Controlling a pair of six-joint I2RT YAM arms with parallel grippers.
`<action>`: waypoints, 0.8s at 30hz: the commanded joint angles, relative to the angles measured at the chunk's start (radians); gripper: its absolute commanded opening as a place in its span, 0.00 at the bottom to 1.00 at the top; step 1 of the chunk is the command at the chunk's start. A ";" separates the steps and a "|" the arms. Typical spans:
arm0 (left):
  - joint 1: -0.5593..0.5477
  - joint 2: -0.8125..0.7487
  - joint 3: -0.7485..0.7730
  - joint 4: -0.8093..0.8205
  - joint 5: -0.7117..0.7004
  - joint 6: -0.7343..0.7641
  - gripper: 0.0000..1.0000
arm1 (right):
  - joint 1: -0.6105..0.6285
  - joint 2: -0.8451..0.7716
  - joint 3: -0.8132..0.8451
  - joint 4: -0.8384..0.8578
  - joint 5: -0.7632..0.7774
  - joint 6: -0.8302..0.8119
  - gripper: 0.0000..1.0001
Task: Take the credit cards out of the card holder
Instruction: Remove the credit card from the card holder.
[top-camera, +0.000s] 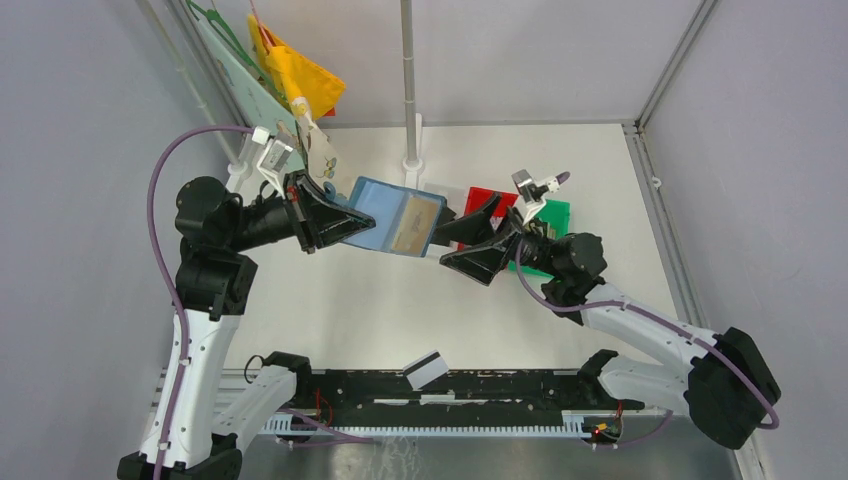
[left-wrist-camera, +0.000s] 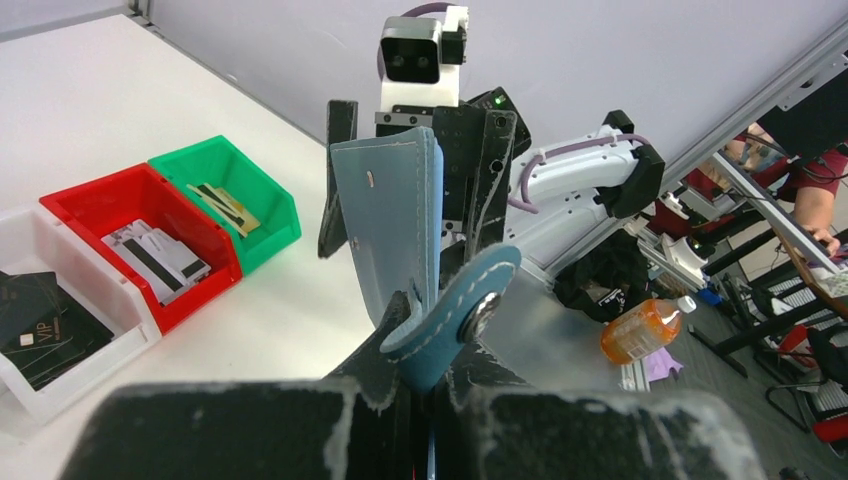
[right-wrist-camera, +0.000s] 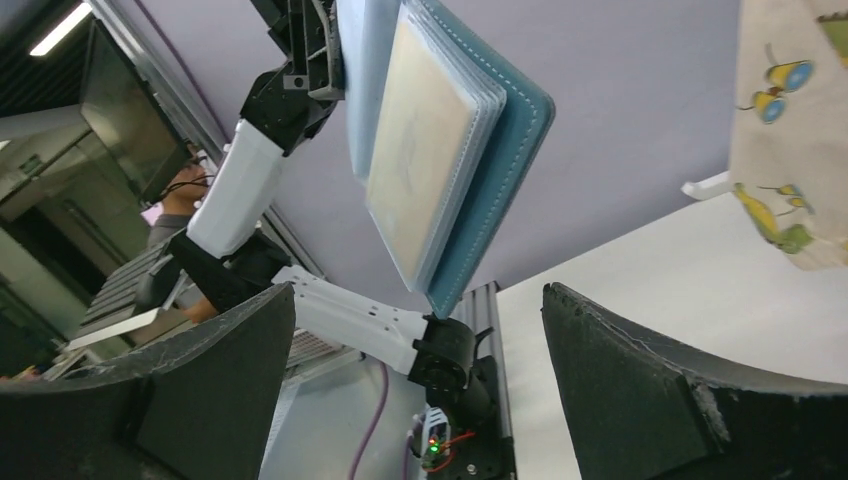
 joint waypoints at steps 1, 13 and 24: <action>0.002 -0.011 0.032 0.083 0.037 -0.068 0.02 | 0.060 0.058 0.068 0.159 0.030 0.038 0.95; 0.001 -0.020 0.048 0.131 0.095 -0.135 0.02 | 0.072 0.117 0.038 0.272 0.076 0.091 0.47; 0.002 -0.027 0.044 0.153 0.106 -0.155 0.02 | 0.101 0.140 0.069 0.268 0.067 0.089 0.37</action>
